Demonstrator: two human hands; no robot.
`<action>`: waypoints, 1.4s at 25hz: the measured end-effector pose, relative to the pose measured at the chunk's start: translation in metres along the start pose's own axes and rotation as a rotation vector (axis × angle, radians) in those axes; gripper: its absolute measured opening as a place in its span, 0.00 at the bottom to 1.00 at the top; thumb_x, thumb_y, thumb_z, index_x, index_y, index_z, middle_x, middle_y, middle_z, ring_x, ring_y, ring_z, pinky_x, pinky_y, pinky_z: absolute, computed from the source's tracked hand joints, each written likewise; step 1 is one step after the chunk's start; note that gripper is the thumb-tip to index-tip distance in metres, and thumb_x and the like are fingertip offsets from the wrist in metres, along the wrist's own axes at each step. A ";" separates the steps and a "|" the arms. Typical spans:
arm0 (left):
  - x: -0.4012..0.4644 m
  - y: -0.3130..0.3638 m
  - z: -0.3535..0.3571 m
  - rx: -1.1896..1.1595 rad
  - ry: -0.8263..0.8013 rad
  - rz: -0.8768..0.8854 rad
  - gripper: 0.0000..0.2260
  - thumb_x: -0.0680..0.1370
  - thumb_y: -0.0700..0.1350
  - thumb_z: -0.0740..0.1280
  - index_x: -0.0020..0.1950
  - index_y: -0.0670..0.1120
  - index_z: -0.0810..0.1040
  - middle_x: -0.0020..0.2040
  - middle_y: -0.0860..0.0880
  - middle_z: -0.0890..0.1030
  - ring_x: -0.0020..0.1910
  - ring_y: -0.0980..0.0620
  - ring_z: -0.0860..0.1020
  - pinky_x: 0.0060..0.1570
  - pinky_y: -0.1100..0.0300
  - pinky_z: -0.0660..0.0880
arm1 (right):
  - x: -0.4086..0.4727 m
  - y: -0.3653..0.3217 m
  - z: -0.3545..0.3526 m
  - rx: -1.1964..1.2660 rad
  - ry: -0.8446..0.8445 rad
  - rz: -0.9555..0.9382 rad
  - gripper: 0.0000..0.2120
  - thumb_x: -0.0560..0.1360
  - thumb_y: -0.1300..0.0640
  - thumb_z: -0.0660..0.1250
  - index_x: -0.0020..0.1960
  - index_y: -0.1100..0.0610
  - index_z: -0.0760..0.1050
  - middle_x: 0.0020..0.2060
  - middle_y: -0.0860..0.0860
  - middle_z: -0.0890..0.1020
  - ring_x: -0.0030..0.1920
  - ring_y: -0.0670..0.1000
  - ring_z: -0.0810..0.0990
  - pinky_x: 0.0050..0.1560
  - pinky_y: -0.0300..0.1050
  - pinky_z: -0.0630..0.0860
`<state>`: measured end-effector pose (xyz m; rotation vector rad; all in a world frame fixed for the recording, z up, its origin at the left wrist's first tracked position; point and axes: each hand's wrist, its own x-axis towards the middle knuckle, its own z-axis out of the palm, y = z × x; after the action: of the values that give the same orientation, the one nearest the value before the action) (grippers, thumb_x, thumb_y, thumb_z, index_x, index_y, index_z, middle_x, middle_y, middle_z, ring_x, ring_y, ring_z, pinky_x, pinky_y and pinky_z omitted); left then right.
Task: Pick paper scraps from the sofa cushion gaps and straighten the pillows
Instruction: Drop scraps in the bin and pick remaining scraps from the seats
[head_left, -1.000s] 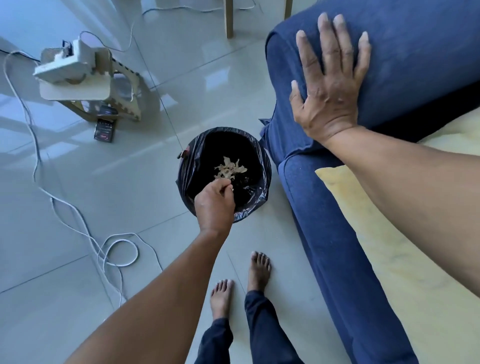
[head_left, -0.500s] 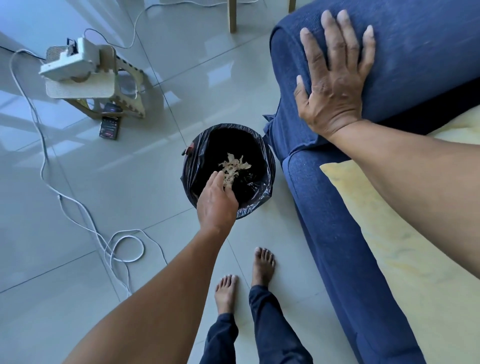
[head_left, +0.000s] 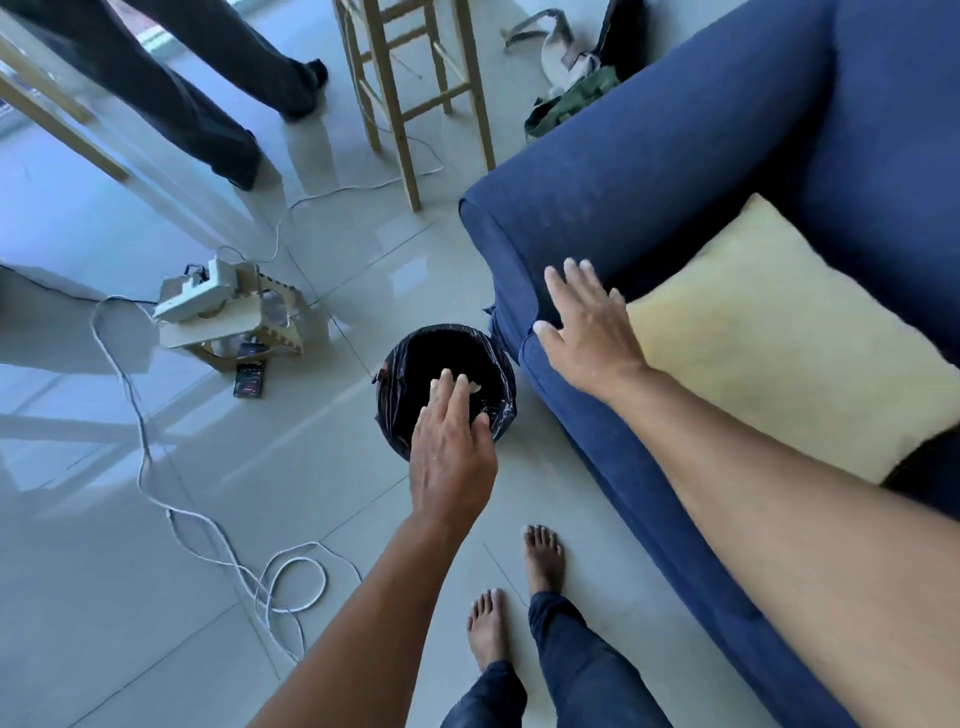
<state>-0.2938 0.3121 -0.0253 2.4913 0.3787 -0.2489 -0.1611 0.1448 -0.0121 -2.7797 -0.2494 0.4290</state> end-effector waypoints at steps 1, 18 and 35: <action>-0.013 0.009 -0.008 0.003 -0.007 0.039 0.24 0.82 0.45 0.59 0.79 0.46 0.62 0.81 0.49 0.58 0.80 0.52 0.55 0.78 0.51 0.56 | -0.042 0.003 -0.003 0.014 0.034 0.026 0.31 0.82 0.50 0.59 0.81 0.56 0.54 0.81 0.57 0.53 0.81 0.57 0.49 0.75 0.62 0.58; -0.272 0.205 0.006 0.251 -0.432 1.060 0.28 0.85 0.52 0.53 0.82 0.45 0.49 0.82 0.48 0.44 0.80 0.51 0.40 0.79 0.52 0.43 | -0.491 0.078 -0.055 0.124 0.492 0.748 0.34 0.83 0.48 0.58 0.81 0.61 0.49 0.81 0.57 0.49 0.82 0.56 0.45 0.79 0.61 0.52; -0.681 0.369 0.218 0.365 -0.629 1.650 0.30 0.84 0.52 0.56 0.81 0.41 0.50 0.82 0.44 0.47 0.81 0.46 0.43 0.78 0.50 0.43 | -0.940 0.243 -0.015 0.170 0.714 1.344 0.35 0.82 0.47 0.60 0.81 0.60 0.51 0.81 0.58 0.51 0.82 0.57 0.47 0.79 0.63 0.53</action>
<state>-0.8350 -0.2476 0.1759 2.0376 -1.9664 -0.3530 -1.0101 -0.2909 0.1685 -2.3012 1.7216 -0.3002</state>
